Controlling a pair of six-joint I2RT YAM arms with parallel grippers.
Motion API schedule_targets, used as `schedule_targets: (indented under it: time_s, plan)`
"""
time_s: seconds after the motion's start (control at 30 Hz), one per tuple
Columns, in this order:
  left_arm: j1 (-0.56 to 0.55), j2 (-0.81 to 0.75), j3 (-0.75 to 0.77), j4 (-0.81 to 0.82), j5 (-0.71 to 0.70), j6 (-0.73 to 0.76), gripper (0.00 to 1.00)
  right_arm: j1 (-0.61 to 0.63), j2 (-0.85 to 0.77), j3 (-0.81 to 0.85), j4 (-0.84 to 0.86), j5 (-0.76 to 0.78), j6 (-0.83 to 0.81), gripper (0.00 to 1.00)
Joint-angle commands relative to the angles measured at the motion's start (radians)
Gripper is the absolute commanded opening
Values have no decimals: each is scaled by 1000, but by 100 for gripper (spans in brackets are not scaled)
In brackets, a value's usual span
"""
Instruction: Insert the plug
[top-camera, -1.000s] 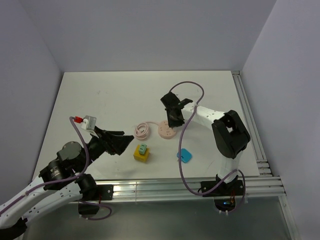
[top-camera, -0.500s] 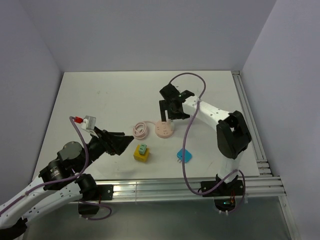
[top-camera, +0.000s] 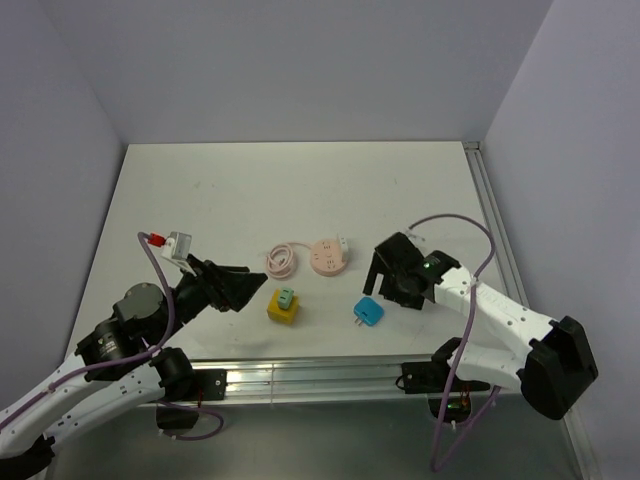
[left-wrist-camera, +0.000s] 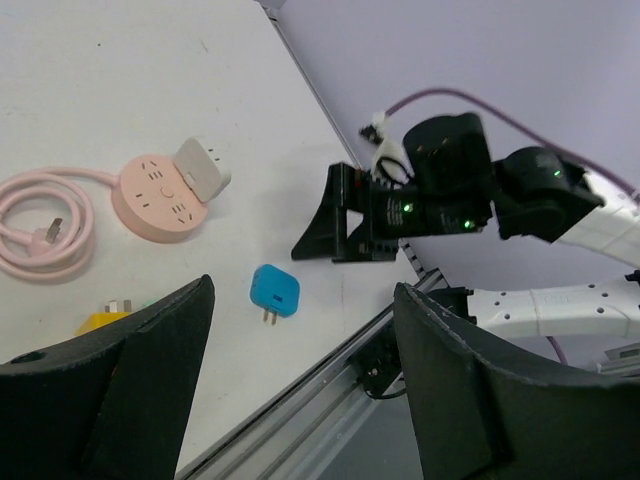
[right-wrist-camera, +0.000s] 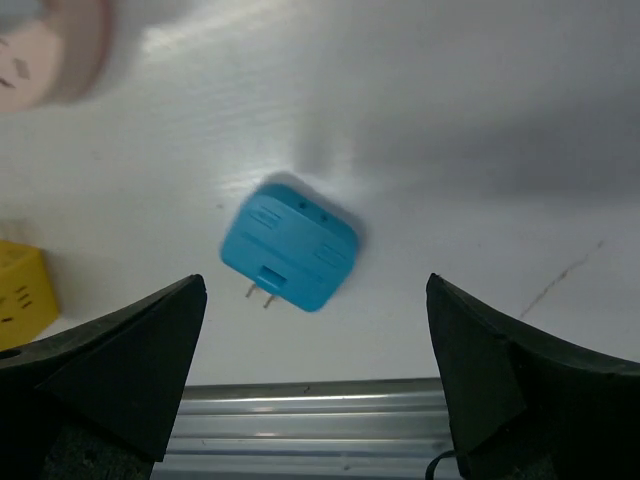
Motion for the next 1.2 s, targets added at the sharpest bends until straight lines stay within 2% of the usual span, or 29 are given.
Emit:
schedule_targets:
  time_s: [0.0, 0.2, 0.43, 0.57, 0.9, 1.1, 1.17]
  plan:
    - [2, 22, 55, 6, 32, -9, 77, 5, -89, -74, 102, -60, 248, 98]
    - [2, 18, 46, -14, 40, -60, 75, 8, -40, -36, -26, 74, 389, 100]
    - [2, -13, 23, -25, 55, -95, 75, 16, 84, -25, 2, 12, 492, 100]
    - [2, -17, 41, -53, 37, -87, 75, 43, 118, -28, 28, 39, 548, 100]
    - [2, -28, 27, -60, 34, -97, 76, 86, 292, 1, 89, 29, 558, 98]
    - [2, -22, 43, -77, 28, -97, 76, 115, 305, -5, 118, 27, 561, 77]
    - [2, -17, 46, -77, 28, -97, 76, 125, 285, -14, 141, 26, 547, 48]
